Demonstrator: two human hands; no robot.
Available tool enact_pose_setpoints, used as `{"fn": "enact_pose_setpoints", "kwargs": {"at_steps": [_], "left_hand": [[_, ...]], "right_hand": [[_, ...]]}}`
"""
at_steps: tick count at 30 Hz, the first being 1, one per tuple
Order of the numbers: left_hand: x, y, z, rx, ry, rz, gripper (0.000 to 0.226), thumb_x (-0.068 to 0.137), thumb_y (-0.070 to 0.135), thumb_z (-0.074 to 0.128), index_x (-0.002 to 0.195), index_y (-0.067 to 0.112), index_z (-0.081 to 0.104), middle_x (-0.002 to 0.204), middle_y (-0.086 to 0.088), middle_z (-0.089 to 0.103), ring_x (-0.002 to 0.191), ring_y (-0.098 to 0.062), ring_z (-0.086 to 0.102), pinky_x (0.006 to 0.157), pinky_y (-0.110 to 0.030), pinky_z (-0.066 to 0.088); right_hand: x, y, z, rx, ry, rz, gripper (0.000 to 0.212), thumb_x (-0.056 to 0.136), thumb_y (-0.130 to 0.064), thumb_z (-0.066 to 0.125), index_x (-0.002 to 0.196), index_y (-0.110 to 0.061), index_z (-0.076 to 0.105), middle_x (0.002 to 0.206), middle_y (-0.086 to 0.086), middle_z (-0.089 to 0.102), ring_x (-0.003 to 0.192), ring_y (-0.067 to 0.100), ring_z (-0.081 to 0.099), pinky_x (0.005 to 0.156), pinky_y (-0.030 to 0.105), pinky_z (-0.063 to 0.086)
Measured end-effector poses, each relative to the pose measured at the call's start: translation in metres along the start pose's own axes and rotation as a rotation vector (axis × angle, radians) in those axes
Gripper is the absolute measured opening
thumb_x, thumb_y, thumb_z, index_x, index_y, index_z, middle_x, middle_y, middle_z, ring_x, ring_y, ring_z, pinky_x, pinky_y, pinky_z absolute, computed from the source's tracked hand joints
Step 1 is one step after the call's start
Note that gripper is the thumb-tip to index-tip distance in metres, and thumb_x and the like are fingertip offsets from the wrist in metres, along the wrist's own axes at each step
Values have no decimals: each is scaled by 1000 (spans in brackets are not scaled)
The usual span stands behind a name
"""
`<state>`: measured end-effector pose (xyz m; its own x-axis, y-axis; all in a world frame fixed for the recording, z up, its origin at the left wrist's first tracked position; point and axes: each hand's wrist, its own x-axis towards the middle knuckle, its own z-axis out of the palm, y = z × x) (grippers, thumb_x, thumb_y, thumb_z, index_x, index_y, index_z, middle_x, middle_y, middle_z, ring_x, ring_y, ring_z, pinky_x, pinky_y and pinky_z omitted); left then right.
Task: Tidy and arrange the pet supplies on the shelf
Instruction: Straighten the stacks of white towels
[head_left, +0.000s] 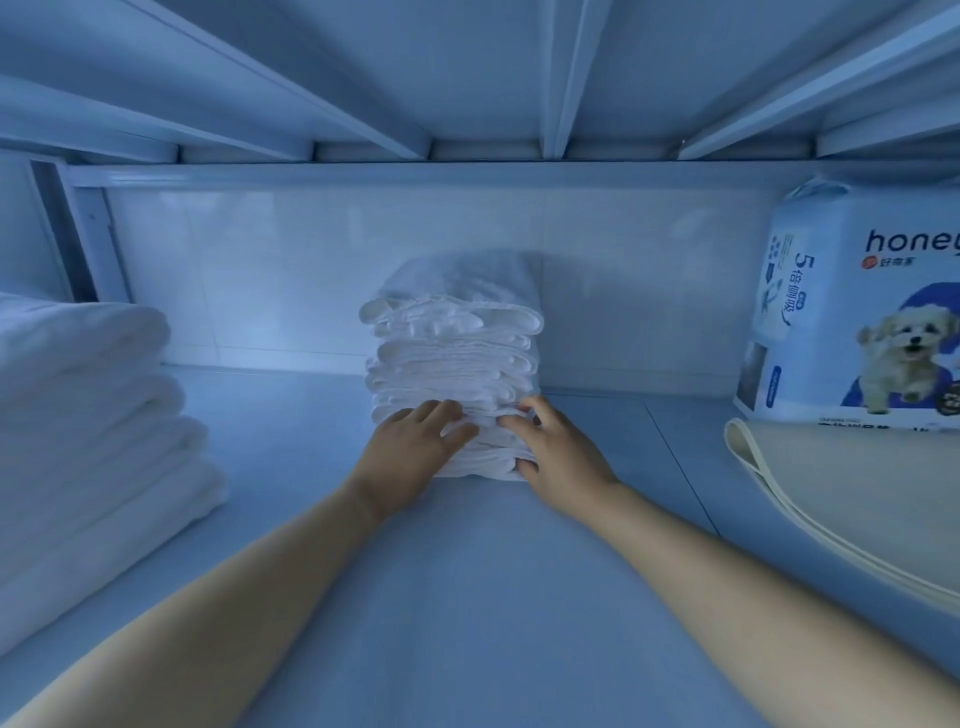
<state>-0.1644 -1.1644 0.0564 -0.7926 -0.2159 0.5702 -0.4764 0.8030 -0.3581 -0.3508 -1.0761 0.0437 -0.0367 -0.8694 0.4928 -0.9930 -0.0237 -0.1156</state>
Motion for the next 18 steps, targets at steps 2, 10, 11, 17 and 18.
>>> {"fn": "enact_pose_setpoints", "kwargs": {"at_steps": [2, 10, 11, 17, 18], "left_hand": [[-2, -3, 2, 8, 10, 2, 72, 31, -5, 79, 97, 20, 68, 99, -5, 65, 84, -22, 66, 53, -26, 51], [3, -3, 5, -29, 90, 44, 50, 45, 0, 84, 90, 19, 72, 89, 3, 71, 76, -18, 68, 42, -22, 48], [4, -2, 4, -32, 86, 33, 50, 43, -2, 84, 87, 20, 72, 83, 4, 70, 71, -19, 67, 38, -21, 46], [4, 2, -7, 18, 38, -24, 50, 31, -10, 80, 68, 20, 67, 62, 7, 62, 52, -17, 57, 30, -16, 32], [4, 2, -8, 24, 27, -38, 50, 28, -11, 78, 66, 20, 65, 59, 7, 61, 50, -17, 56, 31, -16, 31]], "right_hand": [[2, 0, 1, 3, 7, 4, 46, 81, -17, 63, 125, -24, 51, 130, 3, 37, 115, 25, 47, 81, 35, 50], [5, 0, -4, 57, 2, 5, 45, 79, -4, 62, 121, -19, 57, 125, 2, 46, 107, 24, 52, 84, 33, 46], [6, -1, -5, 62, -3, 5, 46, 78, -1, 61, 120, -18, 58, 123, 2, 47, 105, 24, 52, 84, 32, 45], [4, -6, -7, 54, -17, -10, 48, 77, 10, 53, 117, -17, 58, 117, 3, 48, 101, 26, 52, 80, 31, 44], [2, -6, -8, 59, -17, -12, 48, 78, 9, 53, 118, -17, 58, 117, 3, 48, 101, 26, 52, 80, 32, 45]]}}
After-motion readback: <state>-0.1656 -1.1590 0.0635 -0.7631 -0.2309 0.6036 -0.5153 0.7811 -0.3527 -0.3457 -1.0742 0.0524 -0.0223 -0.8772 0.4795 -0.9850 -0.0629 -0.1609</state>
